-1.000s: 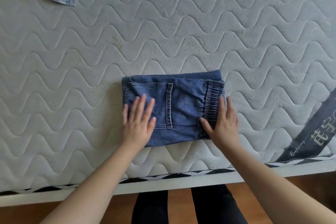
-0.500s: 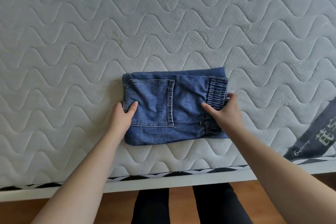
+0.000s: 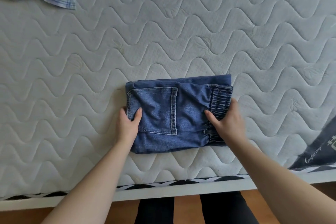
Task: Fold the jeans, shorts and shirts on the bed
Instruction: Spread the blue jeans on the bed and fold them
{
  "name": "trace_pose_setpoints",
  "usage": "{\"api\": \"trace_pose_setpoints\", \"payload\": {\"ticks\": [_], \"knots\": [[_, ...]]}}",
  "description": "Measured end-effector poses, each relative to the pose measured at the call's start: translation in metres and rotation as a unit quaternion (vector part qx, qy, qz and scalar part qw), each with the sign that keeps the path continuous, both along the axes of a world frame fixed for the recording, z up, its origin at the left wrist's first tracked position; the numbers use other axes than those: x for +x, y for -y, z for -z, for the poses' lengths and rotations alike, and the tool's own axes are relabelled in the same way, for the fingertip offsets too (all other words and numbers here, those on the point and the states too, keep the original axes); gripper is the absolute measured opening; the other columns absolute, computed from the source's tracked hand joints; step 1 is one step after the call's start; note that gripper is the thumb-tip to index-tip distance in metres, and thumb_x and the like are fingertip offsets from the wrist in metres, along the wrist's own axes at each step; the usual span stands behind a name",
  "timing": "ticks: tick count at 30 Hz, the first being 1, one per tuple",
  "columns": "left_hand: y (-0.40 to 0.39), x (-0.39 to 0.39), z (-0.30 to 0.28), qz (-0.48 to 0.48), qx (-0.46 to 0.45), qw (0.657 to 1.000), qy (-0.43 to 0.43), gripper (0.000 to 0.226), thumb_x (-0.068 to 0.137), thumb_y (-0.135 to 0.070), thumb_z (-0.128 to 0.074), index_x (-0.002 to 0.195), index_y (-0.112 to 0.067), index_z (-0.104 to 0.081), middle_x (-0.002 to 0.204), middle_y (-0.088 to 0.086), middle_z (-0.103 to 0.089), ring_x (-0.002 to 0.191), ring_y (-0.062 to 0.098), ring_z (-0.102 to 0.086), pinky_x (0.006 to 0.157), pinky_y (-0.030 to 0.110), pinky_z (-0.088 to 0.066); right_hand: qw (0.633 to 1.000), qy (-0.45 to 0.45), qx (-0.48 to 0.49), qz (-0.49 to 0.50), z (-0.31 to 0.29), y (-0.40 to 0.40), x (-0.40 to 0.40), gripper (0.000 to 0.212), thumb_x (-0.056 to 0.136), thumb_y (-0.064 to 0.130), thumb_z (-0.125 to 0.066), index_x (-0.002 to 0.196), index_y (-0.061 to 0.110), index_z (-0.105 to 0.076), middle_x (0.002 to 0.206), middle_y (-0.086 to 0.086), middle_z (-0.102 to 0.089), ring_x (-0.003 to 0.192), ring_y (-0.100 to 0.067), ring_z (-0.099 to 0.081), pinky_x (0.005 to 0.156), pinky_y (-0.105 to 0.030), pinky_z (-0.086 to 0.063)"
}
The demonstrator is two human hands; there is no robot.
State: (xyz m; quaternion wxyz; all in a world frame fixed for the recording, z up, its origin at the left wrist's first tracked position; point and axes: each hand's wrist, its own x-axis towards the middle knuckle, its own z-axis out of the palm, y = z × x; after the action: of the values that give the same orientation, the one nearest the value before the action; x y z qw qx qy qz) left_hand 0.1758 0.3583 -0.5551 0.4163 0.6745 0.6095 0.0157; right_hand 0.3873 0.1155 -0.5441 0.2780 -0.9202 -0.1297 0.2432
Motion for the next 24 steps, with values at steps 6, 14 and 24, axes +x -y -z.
{"api": "trace_pose_setpoints", "payload": {"ticks": [6, 14, 24], "knots": [[0.009, -0.013, -0.005, 0.011, -0.006, 0.999, 0.042, 0.033, 0.081, -0.045, -0.071, 0.099, -0.028, -0.050, 0.095, -0.015, -0.060, 0.083, -0.011, -0.057, 0.070, 0.021, -0.045, 1.000, 0.005, 0.014, -0.003, -0.004, -0.001, 0.001, 0.071, 0.073, 0.063, -0.070, 0.127, 0.031, -0.037, 0.102, 0.021, -0.053, 0.091, -0.015, -0.061, 0.072, -0.030, -0.044], [0.009, -0.012, -0.040, 0.019, -0.003, 0.997, 0.073, 0.027, 0.083, -0.042, -0.071, 0.096, -0.029, -0.051, 0.094, -0.007, -0.066, 0.086, 0.015, -0.064, 0.076, 0.035, -0.052, 0.998, -0.036, 0.046, 0.037, -0.034, -0.003, -0.001, 0.066, 0.075, 0.050, -0.076, 0.127, 0.036, -0.038, 0.093, 0.034, -0.054, 0.079, 0.019, -0.051, 0.066, -0.014, -0.038], [-0.002, -0.055, -0.215, 0.079, 0.006, 0.992, 0.101, 0.029, 0.081, -0.047, -0.071, 0.100, -0.034, -0.052, 0.086, -0.015, -0.066, 0.074, -0.009, -0.059, 0.060, 0.014, -0.042, 0.993, 0.001, 0.092, 0.072, -0.185, 0.017, -0.061, 0.060, 0.074, 0.044, -0.079, 0.121, 0.035, -0.043, 0.092, 0.032, -0.060, 0.085, 0.017, -0.057, 0.068, -0.015, -0.044]]}}
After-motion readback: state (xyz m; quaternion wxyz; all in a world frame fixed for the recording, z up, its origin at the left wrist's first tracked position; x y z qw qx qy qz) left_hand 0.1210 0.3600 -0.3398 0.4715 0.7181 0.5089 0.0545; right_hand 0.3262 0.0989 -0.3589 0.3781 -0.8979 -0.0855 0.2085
